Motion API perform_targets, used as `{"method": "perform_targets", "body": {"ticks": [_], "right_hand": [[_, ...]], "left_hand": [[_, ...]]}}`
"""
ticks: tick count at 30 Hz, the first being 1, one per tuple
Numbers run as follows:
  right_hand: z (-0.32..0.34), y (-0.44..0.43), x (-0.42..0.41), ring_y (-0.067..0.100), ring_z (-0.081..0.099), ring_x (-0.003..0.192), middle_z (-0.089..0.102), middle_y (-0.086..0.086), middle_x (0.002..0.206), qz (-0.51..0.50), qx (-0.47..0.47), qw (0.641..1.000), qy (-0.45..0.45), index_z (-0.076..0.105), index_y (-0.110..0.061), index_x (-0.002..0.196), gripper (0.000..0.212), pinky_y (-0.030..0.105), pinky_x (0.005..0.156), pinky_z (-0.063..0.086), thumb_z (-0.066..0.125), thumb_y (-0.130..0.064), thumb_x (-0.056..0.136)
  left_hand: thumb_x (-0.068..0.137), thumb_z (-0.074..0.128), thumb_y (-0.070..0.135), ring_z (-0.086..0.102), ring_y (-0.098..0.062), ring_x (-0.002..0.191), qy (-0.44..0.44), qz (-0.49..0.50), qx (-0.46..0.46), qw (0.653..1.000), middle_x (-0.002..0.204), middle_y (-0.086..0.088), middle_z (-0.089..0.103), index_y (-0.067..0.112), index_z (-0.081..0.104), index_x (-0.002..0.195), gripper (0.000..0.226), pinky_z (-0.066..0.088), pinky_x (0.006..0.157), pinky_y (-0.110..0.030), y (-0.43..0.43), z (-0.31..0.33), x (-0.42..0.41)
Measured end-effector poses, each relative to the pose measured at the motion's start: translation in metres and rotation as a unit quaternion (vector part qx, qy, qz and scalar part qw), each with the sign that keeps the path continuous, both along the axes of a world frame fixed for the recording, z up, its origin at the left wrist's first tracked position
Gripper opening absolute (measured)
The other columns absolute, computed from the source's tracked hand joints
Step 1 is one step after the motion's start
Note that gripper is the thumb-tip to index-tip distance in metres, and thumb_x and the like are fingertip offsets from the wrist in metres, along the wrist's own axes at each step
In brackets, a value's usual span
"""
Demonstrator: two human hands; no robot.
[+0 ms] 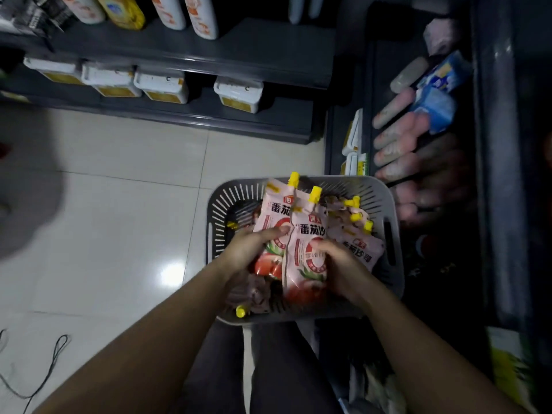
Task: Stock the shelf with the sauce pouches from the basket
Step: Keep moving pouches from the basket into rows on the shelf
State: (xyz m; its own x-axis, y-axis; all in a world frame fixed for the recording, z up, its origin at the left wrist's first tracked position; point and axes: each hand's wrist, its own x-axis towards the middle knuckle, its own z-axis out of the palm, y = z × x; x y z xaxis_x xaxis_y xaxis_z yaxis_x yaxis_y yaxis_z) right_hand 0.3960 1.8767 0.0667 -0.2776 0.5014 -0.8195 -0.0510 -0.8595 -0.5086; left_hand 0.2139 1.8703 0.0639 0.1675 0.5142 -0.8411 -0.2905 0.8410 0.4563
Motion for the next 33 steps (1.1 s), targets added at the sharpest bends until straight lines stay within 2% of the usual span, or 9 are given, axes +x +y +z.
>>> {"method": "perform_targets", "body": {"ticks": [5,9,11,15,19,23,26,30,33], "right_hand": [[0.040,0.008,0.006,0.028,0.069,0.095,0.072,0.013,0.105,-0.048,0.063,0.996,0.038,0.067,-0.011,0.107,0.042,0.041,0.082,0.056,0.071,-0.019,0.065],[0.070,0.014,0.008,0.024,0.071,0.092,0.073,0.012,0.100,-0.106,0.046,0.991,0.062,0.065,-0.009,0.111,0.046,0.036,0.075,0.058,0.070,-0.020,0.067],[0.087,0.017,0.012,0.021,0.072,0.085,0.075,0.010,0.093,-0.134,0.035,0.988,0.067,0.066,-0.009,0.107,0.042,0.032,0.067,0.059,0.067,-0.025,0.068],[0.125,0.016,0.019,0.022,0.071,0.087,0.074,0.010,0.098,-0.186,0.067,0.979,0.042,0.067,-0.010,0.109,0.048,0.034,0.072,0.058,0.067,-0.036,0.069],[0.170,0.000,0.020,0.018,0.073,0.079,0.076,0.006,0.089,-0.234,0.168,0.957,0.031,0.065,-0.013,0.103,0.020,0.030,0.067,0.060,0.057,-0.022,0.086],[0.217,-0.026,0.007,0.019,0.073,0.079,0.076,0.006,0.088,-0.282,0.233,0.931,-0.005,0.066,-0.015,0.097,0.015,0.033,0.068,0.060,0.054,-0.021,0.091],[0.247,-0.049,-0.004,0.019,0.073,0.076,0.076,0.007,0.085,-0.335,0.260,0.906,-0.012,0.066,-0.013,0.094,0.012,0.035,0.072,0.060,0.058,-0.019,0.088],[0.284,-0.088,-0.010,0.019,0.072,0.071,0.075,0.008,0.083,-0.350,0.293,0.887,-0.066,0.065,-0.009,0.097,0.014,0.030,0.062,0.060,0.063,-0.013,0.084],[0.309,-0.123,-0.009,0.017,0.072,0.067,0.076,0.006,0.078,-0.375,0.327,0.863,-0.089,0.066,-0.011,0.090,0.008,0.027,0.057,0.058,0.064,-0.009,0.083]], "left_hand": [[0.069,0.069,0.029,0.070,-0.024,0.093,-0.071,-0.002,0.023,0.997,0.106,-0.010,0.072,0.014,0.066,0.108,0.042,0.052,0.091,-0.041,0.007,0.035,0.005],[0.070,0.070,0.032,0.070,-0.024,0.093,-0.077,-0.044,0.055,0.995,0.106,-0.010,0.072,0.015,0.066,0.108,0.042,0.054,0.088,-0.038,0.015,0.064,0.006],[0.069,0.075,0.027,0.071,-0.025,0.090,-0.070,-0.076,0.077,0.992,0.104,-0.011,0.073,0.013,0.065,0.109,0.043,0.058,0.079,-0.036,0.023,0.079,0.003],[0.065,0.071,0.013,0.073,-0.021,0.074,-0.055,-0.121,0.130,0.983,0.088,-0.008,0.075,0.010,0.064,0.102,0.037,0.059,0.063,-0.030,0.041,0.115,-0.003],[0.074,0.068,0.004,0.072,-0.023,0.071,-0.079,-0.150,0.173,0.970,0.087,-0.011,0.075,0.008,0.066,0.098,0.025,0.060,0.064,-0.035,0.047,0.157,-0.004],[0.065,0.072,0.007,0.070,-0.028,0.079,-0.115,-0.185,0.217,0.952,0.097,-0.016,0.072,0.009,0.068,0.097,0.032,0.056,0.079,-0.046,0.044,0.203,-0.007],[0.070,0.070,0.010,0.071,-0.028,0.074,-0.135,-0.210,0.237,0.939,0.093,-0.017,0.073,0.006,0.067,0.102,0.032,0.060,0.069,-0.044,0.040,0.237,-0.006],[0.082,0.066,0.011,0.071,-0.025,0.062,-0.143,-0.261,0.298,0.907,0.093,-0.020,0.071,0.004,0.064,0.109,0.028,0.056,0.050,-0.032,0.024,0.275,0.003],[0.082,0.066,0.009,0.072,-0.024,0.070,-0.152,-0.303,0.347,0.874,0.099,-0.018,0.072,0.009,0.065,0.108,0.026,0.057,0.054,-0.032,0.008,0.296,0.016]]}}
